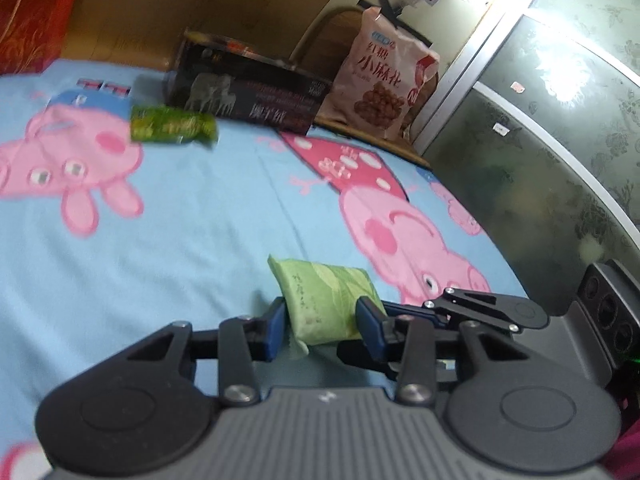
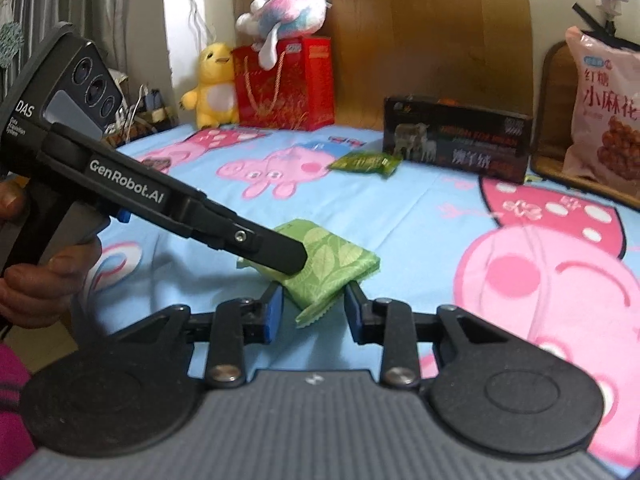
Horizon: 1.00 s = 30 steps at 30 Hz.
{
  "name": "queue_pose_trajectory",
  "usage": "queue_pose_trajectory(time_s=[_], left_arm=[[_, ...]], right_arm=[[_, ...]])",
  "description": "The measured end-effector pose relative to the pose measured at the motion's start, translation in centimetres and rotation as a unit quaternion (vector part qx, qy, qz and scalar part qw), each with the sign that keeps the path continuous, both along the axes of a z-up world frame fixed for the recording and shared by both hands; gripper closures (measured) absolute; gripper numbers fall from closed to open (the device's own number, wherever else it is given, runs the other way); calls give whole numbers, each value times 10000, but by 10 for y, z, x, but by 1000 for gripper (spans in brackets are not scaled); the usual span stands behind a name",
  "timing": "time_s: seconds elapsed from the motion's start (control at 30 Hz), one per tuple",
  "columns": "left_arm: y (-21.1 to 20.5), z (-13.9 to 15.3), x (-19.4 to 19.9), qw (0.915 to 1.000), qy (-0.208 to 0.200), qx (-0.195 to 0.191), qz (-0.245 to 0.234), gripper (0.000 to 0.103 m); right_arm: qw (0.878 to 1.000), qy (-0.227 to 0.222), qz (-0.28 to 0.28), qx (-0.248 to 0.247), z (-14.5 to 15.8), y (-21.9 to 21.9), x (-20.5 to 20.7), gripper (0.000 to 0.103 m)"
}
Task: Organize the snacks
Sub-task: 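Carry the leaf-print pastry with the left gripper into the tin box, release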
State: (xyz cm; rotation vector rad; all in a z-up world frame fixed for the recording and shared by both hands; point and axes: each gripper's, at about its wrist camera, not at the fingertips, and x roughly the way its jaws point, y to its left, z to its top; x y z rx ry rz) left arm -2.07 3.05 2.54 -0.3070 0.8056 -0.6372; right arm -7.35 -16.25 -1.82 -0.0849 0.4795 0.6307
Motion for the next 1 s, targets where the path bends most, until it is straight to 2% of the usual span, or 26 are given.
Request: queue_pose_trajectory(time_s=[0.27,0.43,0.6,0.77,0.93,1.0], left_arm=[[-11,42,65,9983,-541,80,201,66],[-21,67,126,9954,-844,110,430,66],[-39,82,191,9920,-1075,199,635,66],[-58,77,245,9907,-1001,295,875,64],[-72,52,275,9902,-727,561,1050,57],[-70,48,272,9901,-759,580,1028,52]], right_arm=[[9975,-527,-359,291,30,-5,56,68],[9942,-760,-580,501,52,-12,114,68],[9908,-785,-857,697,68,-25,180,68],[9882,-627,-1152,787,65,-33,238,66],[9861,-641,-1479,414,48,-29,260,58],[9846,-688,-1536,479,47,-32,254,50]])
